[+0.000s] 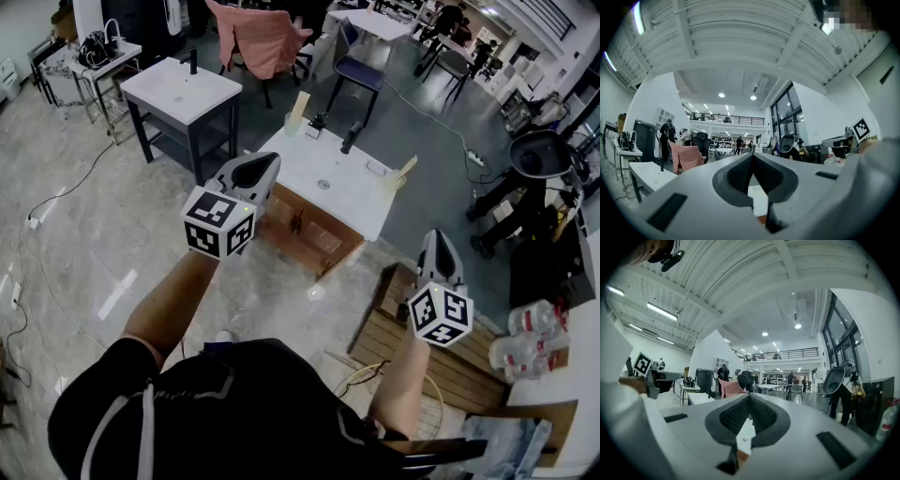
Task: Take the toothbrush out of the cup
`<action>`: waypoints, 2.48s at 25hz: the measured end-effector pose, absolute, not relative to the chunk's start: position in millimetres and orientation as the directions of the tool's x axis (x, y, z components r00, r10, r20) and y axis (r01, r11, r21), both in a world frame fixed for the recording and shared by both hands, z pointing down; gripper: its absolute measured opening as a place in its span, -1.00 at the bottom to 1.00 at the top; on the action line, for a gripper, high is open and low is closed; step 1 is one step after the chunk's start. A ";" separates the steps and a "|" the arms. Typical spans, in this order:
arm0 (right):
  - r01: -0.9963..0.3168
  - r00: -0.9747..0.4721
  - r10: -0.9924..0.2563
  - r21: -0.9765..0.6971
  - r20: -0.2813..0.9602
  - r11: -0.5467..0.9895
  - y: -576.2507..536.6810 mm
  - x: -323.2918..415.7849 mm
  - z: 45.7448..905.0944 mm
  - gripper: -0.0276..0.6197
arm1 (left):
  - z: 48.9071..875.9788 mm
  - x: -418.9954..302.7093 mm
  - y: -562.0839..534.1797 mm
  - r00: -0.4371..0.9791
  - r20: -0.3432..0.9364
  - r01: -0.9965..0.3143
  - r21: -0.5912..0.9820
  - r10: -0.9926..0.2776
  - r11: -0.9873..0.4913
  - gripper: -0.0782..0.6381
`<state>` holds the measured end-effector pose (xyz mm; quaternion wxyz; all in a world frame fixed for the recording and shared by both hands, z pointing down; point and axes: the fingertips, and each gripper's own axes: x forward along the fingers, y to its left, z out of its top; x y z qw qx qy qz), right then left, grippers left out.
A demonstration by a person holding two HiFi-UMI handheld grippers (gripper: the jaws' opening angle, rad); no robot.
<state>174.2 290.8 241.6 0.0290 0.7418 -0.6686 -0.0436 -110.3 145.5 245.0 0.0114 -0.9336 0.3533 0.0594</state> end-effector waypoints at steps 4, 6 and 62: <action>-0.990 0.102 -0.995 0.094 -0.015 -0.103 295.2 170.0 245.7 -0.91 | 243.2 -118.3 151.0 0.726 -0.128 -0.682 0.000 -0.676 -0.732 -0.77; -0.990 0.098 -0.995 0.099 -0.010 -0.099 296.0 166.6 247.2 -0.91 | 243.2 -120.3 152.2 0.718 -0.131 -0.690 0.000 -0.684 -0.724 -0.77; -0.997 0.025 -1.000 0.073 0.008 -0.025 77.6 168.6 284.5 -0.90 | 303.1 -97.6 -42.7 0.730 -0.060 -0.681 0.019 -0.680 -0.732 -0.77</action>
